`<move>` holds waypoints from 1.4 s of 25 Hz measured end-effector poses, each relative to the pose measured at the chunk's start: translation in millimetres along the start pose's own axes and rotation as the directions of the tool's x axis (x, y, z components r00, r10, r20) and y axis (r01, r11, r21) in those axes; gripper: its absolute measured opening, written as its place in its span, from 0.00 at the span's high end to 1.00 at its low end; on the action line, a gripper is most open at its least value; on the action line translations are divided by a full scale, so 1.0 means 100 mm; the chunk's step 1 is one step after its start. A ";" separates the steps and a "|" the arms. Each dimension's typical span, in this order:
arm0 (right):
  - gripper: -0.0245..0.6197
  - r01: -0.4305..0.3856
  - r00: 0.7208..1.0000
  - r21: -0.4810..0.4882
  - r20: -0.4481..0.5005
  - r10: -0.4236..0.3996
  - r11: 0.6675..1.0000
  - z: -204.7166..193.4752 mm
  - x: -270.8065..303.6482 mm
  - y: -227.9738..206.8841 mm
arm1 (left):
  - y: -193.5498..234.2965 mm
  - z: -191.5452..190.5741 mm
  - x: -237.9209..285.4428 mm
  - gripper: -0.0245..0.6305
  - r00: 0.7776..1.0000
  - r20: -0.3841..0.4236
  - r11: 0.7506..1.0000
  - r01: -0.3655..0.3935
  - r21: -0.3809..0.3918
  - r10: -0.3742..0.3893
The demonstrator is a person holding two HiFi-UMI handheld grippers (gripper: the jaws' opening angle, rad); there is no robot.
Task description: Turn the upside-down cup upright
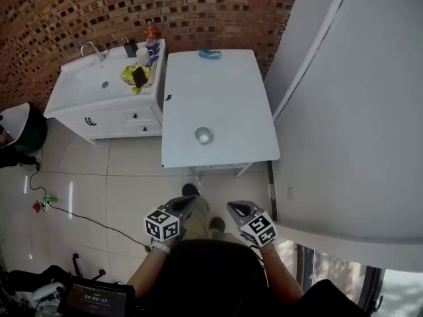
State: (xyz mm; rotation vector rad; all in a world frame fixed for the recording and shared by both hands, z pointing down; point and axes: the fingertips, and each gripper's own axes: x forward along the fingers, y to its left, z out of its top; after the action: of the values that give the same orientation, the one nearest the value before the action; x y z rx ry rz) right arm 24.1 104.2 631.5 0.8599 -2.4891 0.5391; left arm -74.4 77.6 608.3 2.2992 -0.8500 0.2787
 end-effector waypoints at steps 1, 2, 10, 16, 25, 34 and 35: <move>0.97 -0.001 1.000 0.004 0.005 0.001 1.000 -0.03 -0.04 0.05 | -0.06 -0.05 -0.04 0.94 1.000 -0.006 1.000 0.003 0.010 -0.003; 0.97 -0.002 1.000 0.010 0.011 0.002 1.000 -0.06 -0.07 0.10 | -0.12 -0.09 -0.08 0.94 1.000 -0.012 1.000 0.005 0.021 -0.005; 0.97 -0.010 0.999 0.005 0.031 0.010 1.000 -0.17 -0.22 0.49 | -0.46 -0.30 -0.37 0.94 0.999 -0.036 0.993 0.031 0.112 -0.027; 0.97 0.017 0.999 -0.010 0.037 -0.016 1.000 -0.23 -0.29 0.81 | -0.63 -0.45 -0.63 0.94 0.998 -0.031 0.987 0.065 0.150 -0.061; 0.97 0.013 1.000 -0.106 0.001 -0.013 0.994 -0.36 -0.38 1.93 | -0.98 -1.03 -1.42 0.94 0.994 -0.031 0.982 0.105 0.158 -0.102; 0.97 0.014 1.000 -0.111 0.012 -0.013 0.994 -0.65 -0.71 2.86 | -1.44 -1.47 -2.01 0.94 0.990 0.010 0.979 0.135 0.150 -0.138; 0.97 0.017 1.000 -0.109 0.017 -0.015 0.994 -0.67 -0.75 2.90 | -1.49 -1.49 -2.04 0.94 0.990 0.012 0.979 0.138 0.153 -0.141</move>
State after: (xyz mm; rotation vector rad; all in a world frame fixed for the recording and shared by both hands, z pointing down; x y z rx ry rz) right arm -92.6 384.3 585.2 0.8440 -2.4979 0.3882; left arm -130.8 361.7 562.9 2.4948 -0.6954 0.2632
